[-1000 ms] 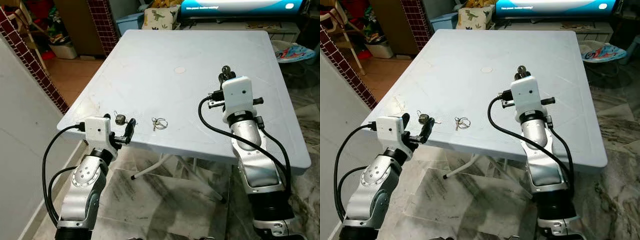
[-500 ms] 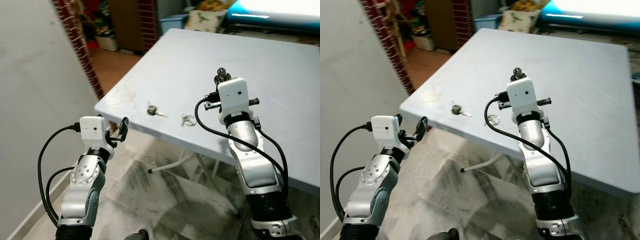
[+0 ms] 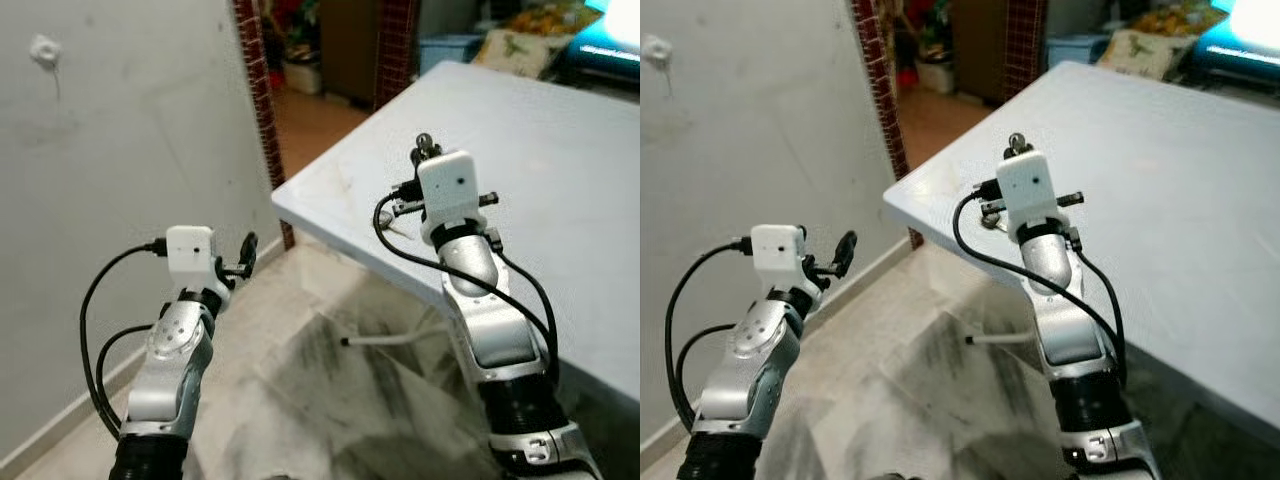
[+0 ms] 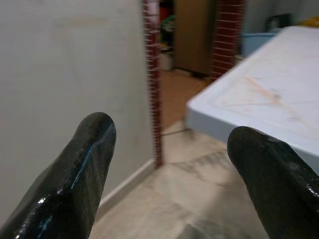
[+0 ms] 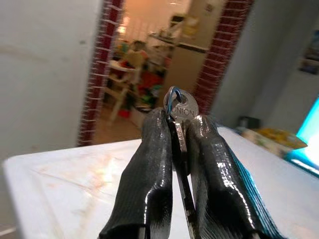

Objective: Hang keys on a hook

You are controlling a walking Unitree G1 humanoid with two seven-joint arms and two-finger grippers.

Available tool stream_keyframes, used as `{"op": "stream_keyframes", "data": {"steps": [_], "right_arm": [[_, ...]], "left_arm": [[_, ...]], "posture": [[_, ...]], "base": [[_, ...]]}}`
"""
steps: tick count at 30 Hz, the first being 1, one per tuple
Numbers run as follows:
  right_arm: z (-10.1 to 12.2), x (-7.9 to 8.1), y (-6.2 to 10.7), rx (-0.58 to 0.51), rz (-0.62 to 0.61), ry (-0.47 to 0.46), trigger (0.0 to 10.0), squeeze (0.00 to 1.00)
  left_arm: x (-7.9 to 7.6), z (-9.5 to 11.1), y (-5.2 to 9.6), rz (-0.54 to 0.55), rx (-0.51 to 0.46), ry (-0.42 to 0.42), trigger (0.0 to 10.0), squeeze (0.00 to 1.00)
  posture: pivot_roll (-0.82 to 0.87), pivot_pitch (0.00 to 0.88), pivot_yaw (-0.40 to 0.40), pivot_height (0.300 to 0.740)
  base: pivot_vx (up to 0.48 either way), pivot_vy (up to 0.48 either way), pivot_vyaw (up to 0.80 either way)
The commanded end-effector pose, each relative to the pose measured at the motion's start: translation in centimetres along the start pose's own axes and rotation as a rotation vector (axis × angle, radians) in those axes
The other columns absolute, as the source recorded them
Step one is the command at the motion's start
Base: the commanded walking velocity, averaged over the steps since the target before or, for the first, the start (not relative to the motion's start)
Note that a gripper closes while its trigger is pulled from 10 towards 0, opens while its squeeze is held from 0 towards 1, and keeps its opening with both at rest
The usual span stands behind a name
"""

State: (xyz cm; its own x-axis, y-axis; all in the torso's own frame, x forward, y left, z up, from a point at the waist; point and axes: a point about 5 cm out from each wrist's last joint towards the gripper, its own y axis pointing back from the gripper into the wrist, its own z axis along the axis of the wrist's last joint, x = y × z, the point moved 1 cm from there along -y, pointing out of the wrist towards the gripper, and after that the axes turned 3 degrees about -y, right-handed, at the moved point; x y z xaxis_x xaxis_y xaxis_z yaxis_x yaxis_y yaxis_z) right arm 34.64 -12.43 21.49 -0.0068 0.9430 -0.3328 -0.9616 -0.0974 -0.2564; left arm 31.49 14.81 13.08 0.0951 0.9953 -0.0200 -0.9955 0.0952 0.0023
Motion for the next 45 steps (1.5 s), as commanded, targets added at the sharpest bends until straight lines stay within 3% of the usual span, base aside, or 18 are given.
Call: {"op": "stream_keyframes", "data": {"steps": [1,3,8,15,20,25,30,33,37,42,45], "right_arm": [[-0.1,0.3,0.1,0.001,0.023,-0.007,10.0,0.00],[-0.6,0.3,0.4,0.011,0.043,-0.027,10.0,0.00],[-1.4,-0.2,0.5,0.035,0.097,0.006,10.0,0.00],[-2.5,-1.2,-0.4,0.091,0.139,-0.009,10.0,0.00],[-3.5,-0.8,-0.5,0.160,0.161,-0.075,10.0,0.00],[-6.0,0.7,0.9,0.232,0.231,-0.075,10.0,0.00],[-8.7,1.4,3.4,0.285,0.257,-0.044,10.0,0.00],[-8.7,1.7,3.7,0.298,0.215,-0.086,10.0,0.00],[-7.0,2.2,3.2,0.184,0.183,-0.042,10.0,0.00],[-6.8,1.0,2.9,0.189,0.065,-0.058,10.0,0.00],[-6.6,0.8,2.6,0.172,0.086,-0.042,10.0,0.00]], "left_arm": [[0.1,-0.4,0.0,0.007,0.006,-0.010,10.0,0.00],[0.0,-0.7,0.1,0.023,0.006,-0.028,10.0,0.00],[0.8,-1.1,0.3,0.063,-0.004,0.014,10.0,0.00],[2.3,-2.2,0.6,0.128,0.011,0.001,10.0,0.00],[2.9,-2.5,0.7,0.128,0.012,-0.031,10.0,0.00],[3.3,-3.2,0.9,0.129,0.029,-0.017,10.0,0.00],[2.7,-4.1,1.2,0.110,0.036,-0.055,10.0,0.00],[2.7,-4.4,1.5,0.115,0.045,-0.040,10.0,0.00],[2.7,-5.1,1.9,0.119,0.062,-0.037,10.0,0.00],[1.9,-5.4,1.9,0.095,0.064,-0.036,10.0,0.00],[1.5,-5.1,1.5,0.084,0.057,-0.042,10.0,0.00]], "posture": [[-0.07,0.030,0.094,0.740],[-0.07,0.016,0.089,0.740],[-0.05,0.000,0.058,0.740],[-0.01,0.000,-0.015,0.740],[0.02,0.000,-0.026,0.740],[0.00,0.000,0.058,0.740],[0.00,0.000,0.059,0.740],[-0.01,0.000,0.050,0.740],[-0.01,0.000,0.048,0.740],[-0.02,0.000,0.024,0.740],[-0.01,0.000,0.007,0.740]], "base": [[0.000,0.000,0.80],[0.000,0.000,0.00],[0.000,0.000,0.00],[0.000,0.000,0.00],[0.000,0.000,0.00],[0.000,0.000,0.00],[0.000,0.000,0.00],[0.000,0.000,0.00],[0.000,0.000,0.00],[0.000,0.000,0.00],[0.000,0.000,0.00]]}}
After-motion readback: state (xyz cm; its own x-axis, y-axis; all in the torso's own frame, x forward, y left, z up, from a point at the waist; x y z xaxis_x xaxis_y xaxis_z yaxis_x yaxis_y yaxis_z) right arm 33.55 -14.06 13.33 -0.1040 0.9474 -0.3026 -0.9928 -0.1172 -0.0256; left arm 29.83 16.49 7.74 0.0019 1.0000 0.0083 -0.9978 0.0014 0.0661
